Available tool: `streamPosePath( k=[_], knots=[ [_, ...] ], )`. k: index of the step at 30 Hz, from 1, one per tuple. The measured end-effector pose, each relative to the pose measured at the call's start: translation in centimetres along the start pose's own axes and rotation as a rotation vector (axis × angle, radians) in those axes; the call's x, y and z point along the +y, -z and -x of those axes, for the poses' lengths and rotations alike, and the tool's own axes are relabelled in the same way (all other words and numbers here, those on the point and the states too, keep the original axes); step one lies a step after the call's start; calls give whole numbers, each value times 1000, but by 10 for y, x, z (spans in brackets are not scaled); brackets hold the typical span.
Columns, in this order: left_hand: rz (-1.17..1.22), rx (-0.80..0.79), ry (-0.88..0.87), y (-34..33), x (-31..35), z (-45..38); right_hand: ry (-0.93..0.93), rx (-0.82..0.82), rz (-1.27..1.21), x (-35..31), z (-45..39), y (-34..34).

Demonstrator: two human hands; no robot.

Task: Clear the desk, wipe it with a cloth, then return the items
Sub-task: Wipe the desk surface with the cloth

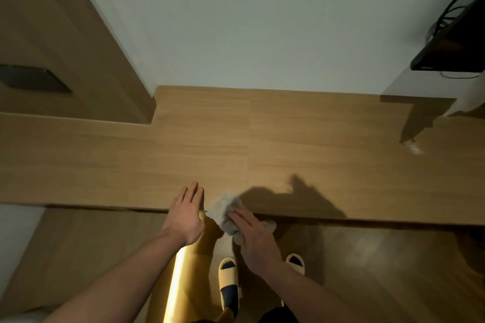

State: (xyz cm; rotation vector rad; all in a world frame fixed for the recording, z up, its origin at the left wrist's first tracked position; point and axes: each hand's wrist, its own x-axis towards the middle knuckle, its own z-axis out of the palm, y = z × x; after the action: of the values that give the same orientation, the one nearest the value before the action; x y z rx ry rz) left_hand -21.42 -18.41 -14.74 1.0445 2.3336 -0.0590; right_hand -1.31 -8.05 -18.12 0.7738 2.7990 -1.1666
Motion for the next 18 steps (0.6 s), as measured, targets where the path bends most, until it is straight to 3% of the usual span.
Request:
streamPosePath(
  k=[7, 13, 18],
  knots=[
    [64, 49, 70, 18, -32, -2, 82, 271, 12, -32, -65, 40],
    [99, 29, 215, 19, -51, -1, 246, 45, 177, -80, -123, -3],
    [17, -33, 210, 6, -70, -5, 279, -129, 432, -44, -120, -38]
  ],
)
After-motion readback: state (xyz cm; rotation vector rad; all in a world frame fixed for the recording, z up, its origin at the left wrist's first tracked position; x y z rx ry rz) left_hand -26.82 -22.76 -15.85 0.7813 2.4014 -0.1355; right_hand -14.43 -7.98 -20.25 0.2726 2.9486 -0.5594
